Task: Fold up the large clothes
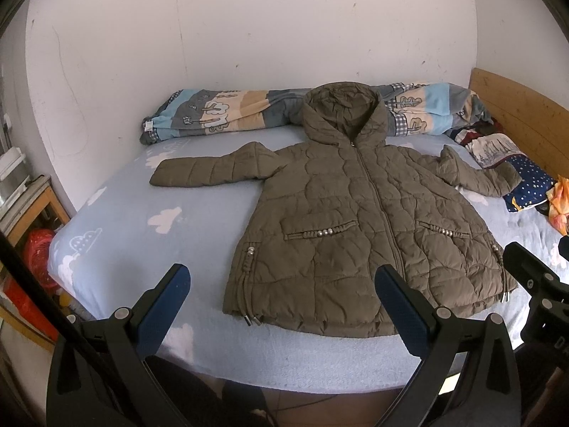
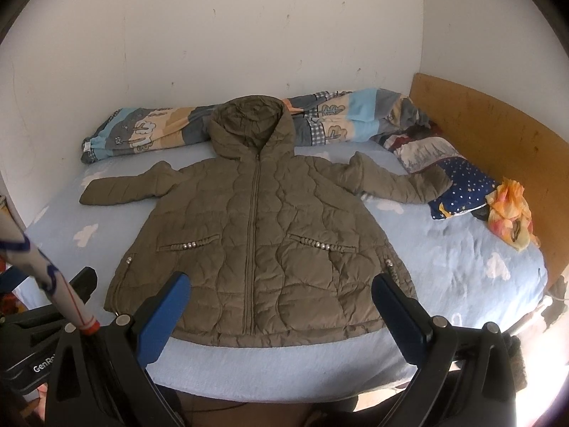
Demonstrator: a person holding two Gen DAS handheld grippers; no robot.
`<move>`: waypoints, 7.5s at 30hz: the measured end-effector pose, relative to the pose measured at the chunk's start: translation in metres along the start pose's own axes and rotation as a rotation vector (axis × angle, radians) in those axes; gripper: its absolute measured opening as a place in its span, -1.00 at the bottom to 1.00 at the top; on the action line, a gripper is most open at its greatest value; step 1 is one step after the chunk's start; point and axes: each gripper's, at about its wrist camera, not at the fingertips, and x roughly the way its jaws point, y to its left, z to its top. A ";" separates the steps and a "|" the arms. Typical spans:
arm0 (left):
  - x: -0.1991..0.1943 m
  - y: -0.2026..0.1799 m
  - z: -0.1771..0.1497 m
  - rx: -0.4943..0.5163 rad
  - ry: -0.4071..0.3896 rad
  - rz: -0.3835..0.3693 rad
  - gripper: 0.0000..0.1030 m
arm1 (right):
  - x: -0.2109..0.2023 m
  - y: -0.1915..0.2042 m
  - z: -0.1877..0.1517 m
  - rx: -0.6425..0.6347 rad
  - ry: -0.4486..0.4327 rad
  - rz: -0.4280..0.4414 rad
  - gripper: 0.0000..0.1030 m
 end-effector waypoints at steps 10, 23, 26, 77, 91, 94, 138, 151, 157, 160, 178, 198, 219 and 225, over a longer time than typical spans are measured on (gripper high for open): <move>0.001 0.004 0.000 0.001 -0.002 -0.002 1.00 | 0.000 -0.002 0.001 0.008 0.007 0.013 1.00; 0.019 0.016 0.011 0.001 -0.041 -0.012 1.00 | 0.002 -0.041 0.014 0.109 -0.009 0.034 1.00; 0.036 0.016 0.035 0.023 -0.055 -0.026 1.00 | 0.009 -0.068 0.023 0.170 0.000 0.015 1.00; 0.300 -0.055 0.101 0.095 0.120 -0.013 1.00 | 0.443 -0.553 0.134 0.813 0.199 -0.161 -0.60; 0.283 -0.038 0.109 0.038 0.070 -0.021 1.00 | 0.282 -0.500 0.231 0.749 -0.102 -0.142 -0.68; 0.281 -0.026 0.113 -0.005 0.068 -0.027 1.00 | 0.252 -0.456 0.268 0.658 -0.133 -0.095 -0.68; 0.300 0.063 0.131 -0.300 0.150 -0.006 1.00 | 0.370 0.094 0.176 0.022 0.251 0.440 0.07; 0.357 0.022 0.143 -0.153 0.221 -0.025 1.00 | 0.434 -0.102 0.190 0.185 0.301 0.022 -0.33; 0.378 0.002 0.139 -0.091 0.259 -0.020 1.00 | 0.491 -0.142 0.170 0.234 0.382 -0.023 -0.41; 0.388 0.001 0.136 -0.079 0.288 -0.018 1.00 | 0.517 -0.145 0.149 0.264 0.451 -0.008 -0.41; 0.386 0.033 0.140 -0.178 0.311 0.033 1.00 | 0.463 0.043 0.146 0.051 0.418 0.331 -0.40; 0.376 -0.012 0.133 -0.060 0.303 -0.098 1.00 | 0.330 -0.084 0.115 0.242 0.289 0.226 0.14; 0.394 -0.031 0.115 0.026 0.337 -0.063 1.00 | 0.380 -0.093 0.098 0.290 0.422 0.219 0.14; 0.384 0.003 0.131 -0.052 0.297 -0.069 1.00 | 0.367 -0.087 0.109 0.248 0.343 0.221 0.14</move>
